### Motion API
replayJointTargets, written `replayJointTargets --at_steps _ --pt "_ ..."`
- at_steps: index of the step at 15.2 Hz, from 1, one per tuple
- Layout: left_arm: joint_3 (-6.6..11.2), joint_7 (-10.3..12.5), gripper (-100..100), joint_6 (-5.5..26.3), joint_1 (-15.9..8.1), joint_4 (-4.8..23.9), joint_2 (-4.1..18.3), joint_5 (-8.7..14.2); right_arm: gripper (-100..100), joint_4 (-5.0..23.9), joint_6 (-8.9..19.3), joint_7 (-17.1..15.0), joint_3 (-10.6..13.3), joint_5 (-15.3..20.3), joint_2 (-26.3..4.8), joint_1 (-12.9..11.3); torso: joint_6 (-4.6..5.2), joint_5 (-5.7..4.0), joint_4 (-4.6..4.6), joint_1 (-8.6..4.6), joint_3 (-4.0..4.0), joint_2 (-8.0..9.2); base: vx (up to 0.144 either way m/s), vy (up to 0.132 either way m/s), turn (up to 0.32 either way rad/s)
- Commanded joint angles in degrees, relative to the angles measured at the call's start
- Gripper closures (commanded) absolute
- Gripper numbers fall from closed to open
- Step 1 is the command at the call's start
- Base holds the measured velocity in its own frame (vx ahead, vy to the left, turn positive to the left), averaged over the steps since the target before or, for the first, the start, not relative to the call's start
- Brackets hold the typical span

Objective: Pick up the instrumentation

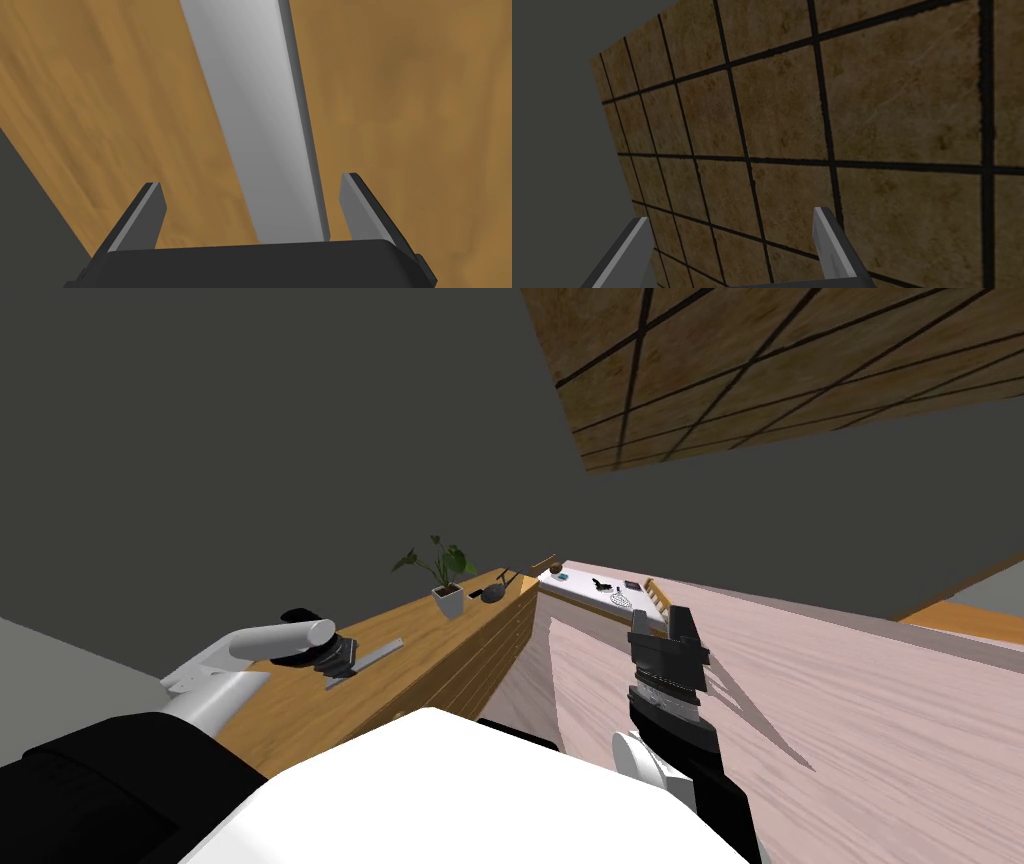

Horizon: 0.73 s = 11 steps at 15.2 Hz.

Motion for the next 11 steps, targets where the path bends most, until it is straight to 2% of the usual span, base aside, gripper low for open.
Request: replayJointTargets --at_steps 1,3,4,11 --pt "1.01 0.27 -100 2.86 -0.12 1.55 0.73 1.3 0 0.0 0.0 0.0 0.0 0.0 0.0 0.0 0.0 0.0 0.0 0.0 0.0 0.0 0.019 0.025 -0.135" --pt "1.01 0.27 -100 4.18 -0.12 1.55 0.73 1.3 0 0.0 0.0 0.0 0.0 0.0 0.0 0.0 0.02 0.0 0.0 0.02 -0.01 -0.02 0.016 0.028 -0.092" --pt "1.7 0.5 -100 6.32 -0.3 2.93 1.3 2.3 0 0.0 0.0 0.0 0.0 0.0 0.0 0.0 -0.01 0.0 0.0 0.01 0.0 0.0 0.01 0.025 -0.151" --pt "3.24 0.99 -100 13.72 -0.66 6.48 2.46 4.75 0 0.0 0.0 0.0 0.0 0.0 0.0 0.0 0.02 0.02 -0.01 0.08 -0.02 -0.04 0.02 0.043 -0.131"
